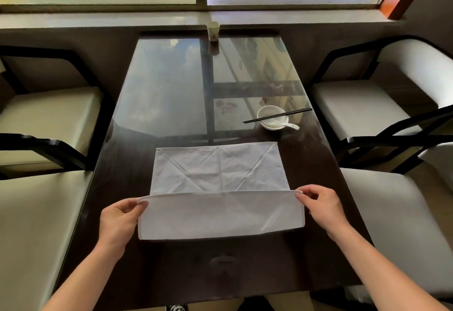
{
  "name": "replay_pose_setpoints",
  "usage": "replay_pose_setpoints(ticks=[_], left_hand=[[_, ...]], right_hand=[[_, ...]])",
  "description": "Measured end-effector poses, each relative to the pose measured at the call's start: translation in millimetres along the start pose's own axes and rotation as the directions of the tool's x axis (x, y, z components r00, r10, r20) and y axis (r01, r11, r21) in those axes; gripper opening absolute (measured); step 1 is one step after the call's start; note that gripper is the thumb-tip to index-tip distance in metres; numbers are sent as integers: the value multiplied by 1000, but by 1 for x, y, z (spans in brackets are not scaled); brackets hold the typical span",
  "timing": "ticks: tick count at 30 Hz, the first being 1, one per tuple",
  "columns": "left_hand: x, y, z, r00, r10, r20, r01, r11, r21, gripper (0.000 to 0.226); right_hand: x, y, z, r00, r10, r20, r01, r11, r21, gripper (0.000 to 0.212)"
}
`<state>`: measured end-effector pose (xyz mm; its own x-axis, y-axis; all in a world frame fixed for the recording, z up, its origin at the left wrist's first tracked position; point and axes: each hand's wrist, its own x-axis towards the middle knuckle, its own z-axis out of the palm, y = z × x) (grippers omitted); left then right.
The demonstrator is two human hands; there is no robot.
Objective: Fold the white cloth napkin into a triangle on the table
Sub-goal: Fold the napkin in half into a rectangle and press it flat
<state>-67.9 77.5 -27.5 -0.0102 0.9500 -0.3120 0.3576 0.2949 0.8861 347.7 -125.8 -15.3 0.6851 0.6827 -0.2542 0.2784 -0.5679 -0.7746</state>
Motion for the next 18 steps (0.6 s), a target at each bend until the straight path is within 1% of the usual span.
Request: replay_pose_setpoints(ticks=[4,7,10,13,18], left_hand=[[30,14,13,1000,-17,-16,17,1000,2,6],[51,22,22,999,-31,-21,31,1000,5,7],[72,29,32,998,-45,-45,45,999,3,11],[93,34,38,995,-73,-70,72,997,-7,9],[120,39,49,994,-88,-71,89,996,14,10]], right_hand=[[34,-23,3,999,-52,6,53,998,-25,16],[62,-39,6,997,-70,12,71,996,-48,10],[89,-53,11,996,-85,11,86,991,-104,7],[115,-60,19,996,-84,-3,82,981,-175,1],[146,-66,33,996,-86,-30,72,949,-307,12]])
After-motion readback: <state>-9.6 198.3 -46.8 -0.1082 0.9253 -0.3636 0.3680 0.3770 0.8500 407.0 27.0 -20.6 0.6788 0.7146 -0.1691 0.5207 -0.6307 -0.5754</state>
